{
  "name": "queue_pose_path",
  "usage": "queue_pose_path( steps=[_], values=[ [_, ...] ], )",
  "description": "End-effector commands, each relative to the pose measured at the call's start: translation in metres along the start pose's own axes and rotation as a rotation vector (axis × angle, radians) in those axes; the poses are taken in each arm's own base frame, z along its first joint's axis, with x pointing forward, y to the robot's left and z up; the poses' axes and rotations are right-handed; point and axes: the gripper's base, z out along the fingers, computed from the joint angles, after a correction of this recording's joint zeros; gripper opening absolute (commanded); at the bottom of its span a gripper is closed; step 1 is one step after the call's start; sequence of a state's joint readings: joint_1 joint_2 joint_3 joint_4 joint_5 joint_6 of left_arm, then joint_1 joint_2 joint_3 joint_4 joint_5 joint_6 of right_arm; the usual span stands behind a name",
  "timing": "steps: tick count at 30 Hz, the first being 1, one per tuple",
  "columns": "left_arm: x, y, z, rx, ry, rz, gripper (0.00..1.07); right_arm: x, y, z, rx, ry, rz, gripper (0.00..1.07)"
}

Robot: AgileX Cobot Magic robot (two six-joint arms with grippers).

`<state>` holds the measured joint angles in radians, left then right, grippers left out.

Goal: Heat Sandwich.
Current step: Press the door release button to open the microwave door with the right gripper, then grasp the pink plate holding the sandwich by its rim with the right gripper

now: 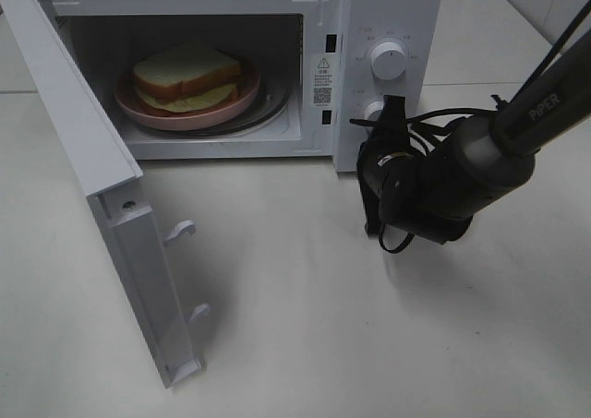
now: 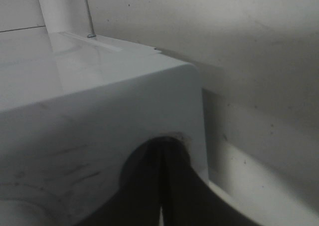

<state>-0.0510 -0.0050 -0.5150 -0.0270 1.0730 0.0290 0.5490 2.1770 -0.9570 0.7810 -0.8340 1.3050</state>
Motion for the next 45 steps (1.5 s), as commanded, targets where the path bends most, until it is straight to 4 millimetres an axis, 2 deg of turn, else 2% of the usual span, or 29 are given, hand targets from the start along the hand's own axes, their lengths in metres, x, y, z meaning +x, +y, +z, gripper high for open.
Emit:
queue_pose_path(
  steps=[1, 12, 14, 16, 19, 25, 29, 30, 33, 34, 38, 45],
  values=[
    [0.000, -0.001, -0.001, 0.002, -0.009, -0.013, 0.97, 0.001, 0.018, -0.010, -0.086, 0.016, 0.008, 0.00],
    [0.000, -0.001, -0.001, 0.002, -0.009, -0.013, 0.97, -0.006, 0.015, -0.038, 0.004, 0.095, -0.063, 0.00],
    [0.000, -0.001, -0.001, 0.002, -0.009, -0.013, 0.97, -0.012, 0.011, -0.050, 0.036, 0.110, -0.088, 0.00],
    [0.000, -0.001, -0.001, 0.002, -0.009, -0.013, 0.97, -0.014, 0.011, -0.054, 0.045, 0.114, -0.090, 0.00],
    [0.000, -0.001, -0.001, 0.002, -0.009, -0.013, 0.97, -0.020, 0.010, -0.073, 0.077, 0.158, -0.136, 0.00],
    [0.000, -0.001, -0.001, 0.002, -0.009, -0.013, 0.97, -0.026, 0.008, -0.095, 0.137, 0.214, -0.234, 0.00],
    [0.000, -0.001, -0.001, 0.002, -0.009, -0.013, 0.97, -0.027, 0.013, -0.114, 0.215, 0.293, -0.393, 0.00],
    [0.000, -0.001, -0.001, 0.002, -0.009, -0.013, 0.97, -0.027, 0.013, -0.114, 0.215, 0.293, -0.393, 0.00],
    [0.000, -0.001, -0.001, 0.002, -0.009, -0.013, 0.97, -0.026, 0.018, -0.126, 0.233, 0.360, -0.573, 0.00],
    [0.000, -0.001, -0.001, 0.002, -0.009, -0.013, 0.97, -0.026, 0.018, -0.126, 0.233, 0.360, -0.573, 0.00],
    [0.000, -0.001, -0.001, 0.002, -0.009, -0.013, 0.97, -0.022, 0.029, -0.143, 0.233, 0.484, -0.860, 0.00],
    [0.000, -0.001, -0.001, 0.002, -0.009, -0.013, 0.97, -0.012, 0.039, -0.150, 0.251, 0.627, -1.099, 0.00]
  ],
)
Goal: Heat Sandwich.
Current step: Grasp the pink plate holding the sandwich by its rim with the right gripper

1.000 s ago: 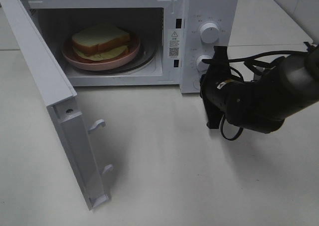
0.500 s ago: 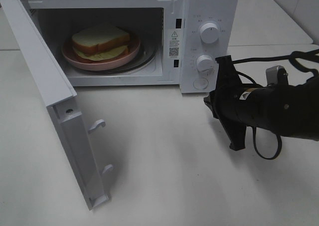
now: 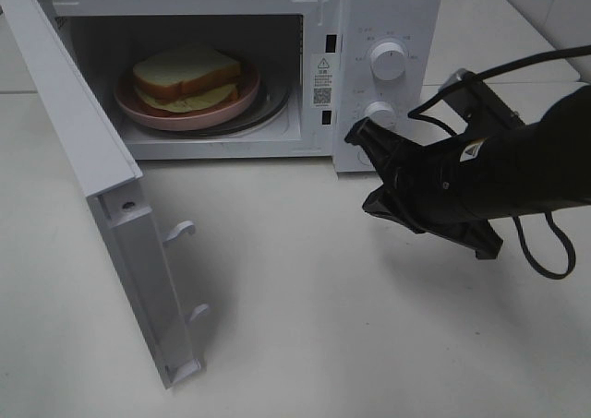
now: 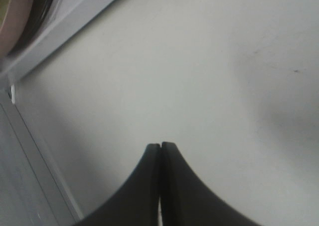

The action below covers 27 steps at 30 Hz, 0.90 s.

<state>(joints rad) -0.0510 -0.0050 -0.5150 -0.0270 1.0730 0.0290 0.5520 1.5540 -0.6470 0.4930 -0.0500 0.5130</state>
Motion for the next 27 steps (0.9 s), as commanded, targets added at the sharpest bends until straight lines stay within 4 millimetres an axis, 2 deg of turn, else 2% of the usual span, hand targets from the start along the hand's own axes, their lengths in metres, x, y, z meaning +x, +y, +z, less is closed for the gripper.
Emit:
queue_pose_path(
  steps=[1, 6, 7, 11, 12, 17, 19, 21, 22, 25, 27],
  values=[
    [0.000, -0.001, -0.001, 0.002, -0.009, -0.013, 0.97, -0.002, 0.009, -0.005, 0.010, 0.068, -0.161, 0.00],
    [0.000, -0.001, -0.001, 0.002, -0.009, -0.013, 0.97, -0.003, 0.018, -0.009, 0.024, 0.132, -0.297, 0.00],
    [0.000, -0.001, -0.001, 0.002, -0.009, -0.013, 0.97, -0.005, 0.022, -0.011, 0.028, 0.153, -0.375, 0.00],
    [0.000, -0.001, -0.001, 0.002, -0.009, -0.013, 0.97, -0.006, 0.026, -0.014, 0.036, 0.199, -0.502, 0.00],
    [0.000, -0.001, -0.001, 0.002, -0.009, -0.013, 0.97, -0.006, 0.028, -0.016, 0.040, 0.235, -0.592, 0.00],
    [0.000, -0.001, -0.001, 0.002, -0.009, -0.013, 0.97, -0.004, 0.031, -0.021, 0.038, 0.330, -0.759, 0.00],
    [0.000, -0.001, -0.001, 0.002, -0.009, -0.013, 0.97, -0.003, 0.033, -0.024, 0.029, 0.376, -0.861, 0.00],
    [0.000, -0.001, -0.001, 0.002, -0.009, -0.013, 0.97, 0.000, 0.033, -0.030, -0.002, 0.479, -1.069, 0.00],
    [0.000, -0.001, -0.001, 0.002, -0.009, -0.013, 0.97, 0.000, 0.033, -0.030, -0.002, 0.479, -1.069, 0.00],
    [0.000, -0.001, -0.001, 0.002, -0.009, -0.013, 0.97, 0.003, 0.032, -0.036, -0.058, 0.591, -1.291, 0.01],
    [0.000, -0.001, -0.001, 0.002, -0.009, -0.013, 0.97, 0.004, 0.031, -0.037, -0.070, 0.609, -1.343, 0.02]
  ],
)
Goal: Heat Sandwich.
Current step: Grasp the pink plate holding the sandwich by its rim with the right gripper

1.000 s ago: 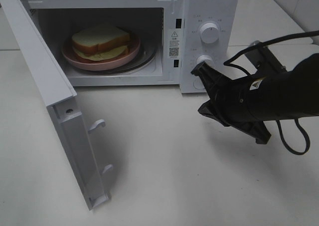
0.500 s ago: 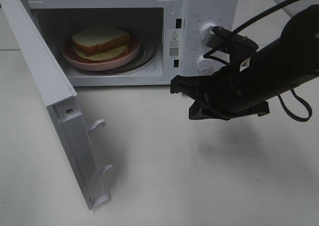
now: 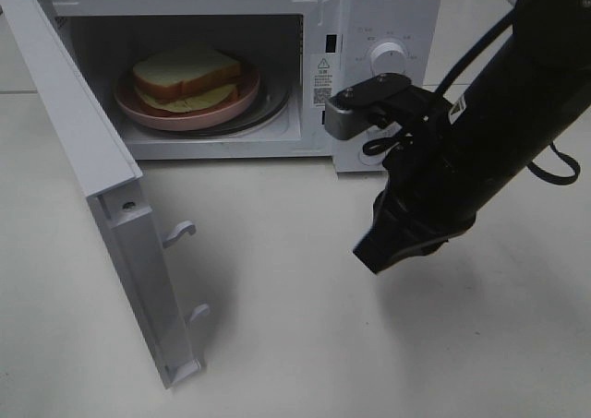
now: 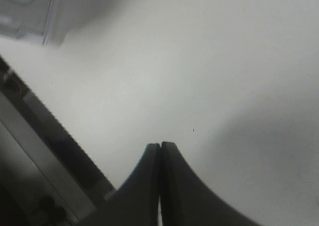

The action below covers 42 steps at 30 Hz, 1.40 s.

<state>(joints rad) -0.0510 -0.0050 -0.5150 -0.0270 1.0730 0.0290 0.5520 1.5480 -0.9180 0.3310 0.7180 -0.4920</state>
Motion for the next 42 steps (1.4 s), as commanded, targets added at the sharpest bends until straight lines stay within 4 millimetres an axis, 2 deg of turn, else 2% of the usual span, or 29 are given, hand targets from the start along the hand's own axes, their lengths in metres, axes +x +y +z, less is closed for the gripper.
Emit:
queue_pose_path(
  steps=[1, 3, 4, 13, 20, 23, 24, 25, 26, 27, 28, 29, 30, 32, 33, 34, 42],
  values=[
    [0.000, -0.001, -0.001, 0.002, -0.009, -0.013, 0.97, 0.005, 0.001, -0.005, -0.027, 0.063, -0.220, 0.02],
    [0.000, -0.001, -0.001, 0.002, -0.009, -0.013, 0.97, 0.008, 0.000, -0.006, -0.026, 0.109, -0.363, 0.03],
    [0.000, -0.001, -0.001, 0.002, -0.009, -0.013, 0.97, 0.008, 0.000, -0.006, -0.026, 0.109, -0.363, 0.03],
    [0.000, -0.001, -0.001, 0.002, -0.009, -0.013, 0.97, 0.015, -0.008, -0.007, 0.004, 0.208, -0.730, 0.06],
    [0.000, -0.001, -0.001, 0.002, -0.009, -0.013, 0.97, 0.016, -0.014, -0.008, 0.059, 0.249, -0.870, 0.11],
    [0.000, -0.001, -0.001, 0.002, -0.009, -0.013, 0.97, 0.015, -0.017, -0.008, 0.094, 0.256, -0.892, 0.27],
    [0.000, -0.001, -0.001, 0.002, -0.009, -0.013, 0.97, 0.015, -0.017, -0.008, 0.094, 0.256, -0.892, 0.27],
    [0.000, -0.001, -0.001, 0.002, -0.009, -0.013, 0.97, 0.014, -0.019, -0.008, 0.119, 0.254, -0.887, 0.40],
    [0.000, -0.001, -0.001, 0.002, -0.009, -0.013, 0.97, 0.013, -0.020, -0.008, 0.134, 0.249, -0.880, 0.48],
    [0.000, -0.001, -0.001, 0.002, -0.009, -0.013, 0.97, 0.012, -0.020, -0.008, 0.142, 0.243, -0.867, 0.55],
    [0.000, -0.001, -0.001, 0.002, -0.009, -0.013, 0.97, 0.012, -0.020, -0.008, 0.142, 0.243, -0.867, 0.55],
    [0.000, -0.001, -0.001, 0.002, -0.009, -0.013, 0.97, 0.011, -0.020, -0.008, 0.150, 0.235, -0.848, 0.64],
    [0.000, -0.001, -0.001, 0.002, -0.009, -0.013, 0.97, 0.011, -0.021, -0.008, 0.162, 0.227, -0.818, 0.82],
    [0.000, -0.001, -0.001, 0.002, -0.009, -0.013, 0.97, 0.011, -0.022, -0.008, 0.172, 0.230, -0.813, 0.95],
    [0.000, -0.001, -0.001, 0.002, -0.009, -0.013, 0.97, 0.011, -0.022, -0.008, 0.172, 0.230, -0.813, 0.95],
    [0.000, -0.001, -0.001, 0.002, -0.009, -0.013, 0.97, 0.010, -0.023, -0.009, 0.184, 0.234, -0.812, 1.03],
    [0.000, -0.001, -0.001, 0.002, -0.009, -0.013, 0.97, 0.010, -0.027, -0.011, 0.227, 0.257, -0.829, 1.02]
  ],
)
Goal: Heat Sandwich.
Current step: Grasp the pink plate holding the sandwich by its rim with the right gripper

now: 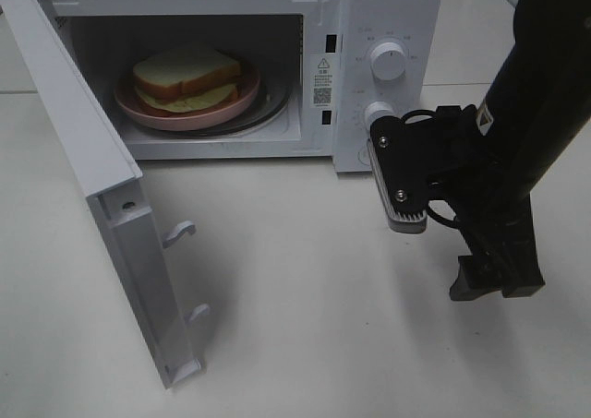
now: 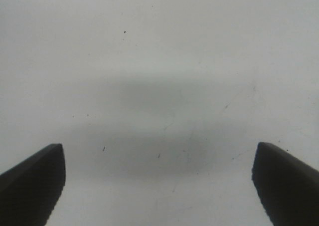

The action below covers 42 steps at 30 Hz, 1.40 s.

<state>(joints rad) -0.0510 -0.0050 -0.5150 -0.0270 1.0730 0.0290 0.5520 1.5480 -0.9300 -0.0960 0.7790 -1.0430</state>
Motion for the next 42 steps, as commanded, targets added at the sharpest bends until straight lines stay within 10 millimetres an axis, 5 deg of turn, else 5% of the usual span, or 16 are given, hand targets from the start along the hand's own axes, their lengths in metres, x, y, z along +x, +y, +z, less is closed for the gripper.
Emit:
queue_pose_path(
  steps=[1, 18, 23, 42],
  values=[
    [0.000, -0.001, -0.001, 0.002, -0.009, -0.013, 0.97, 0.000, -0.006, -0.006, 0.040, 0.001, 0.001, 1.01],
    [0.000, -0.001, -0.001, 0.002, -0.009, -0.013, 0.97, -0.018, -0.051, -0.023, 0.211, -0.037, -0.071, 0.99],
    [0.000, -0.001, -0.001, 0.002, -0.009, -0.013, 0.97, -0.031, -0.074, -0.017, 0.268, -0.067, -0.114, 0.98],
    [0.000, -0.001, -0.001, 0.002, -0.009, -0.013, 0.97, -0.092, -0.109, -0.001, 0.411, -0.189, -0.245, 0.96]
  ],
)
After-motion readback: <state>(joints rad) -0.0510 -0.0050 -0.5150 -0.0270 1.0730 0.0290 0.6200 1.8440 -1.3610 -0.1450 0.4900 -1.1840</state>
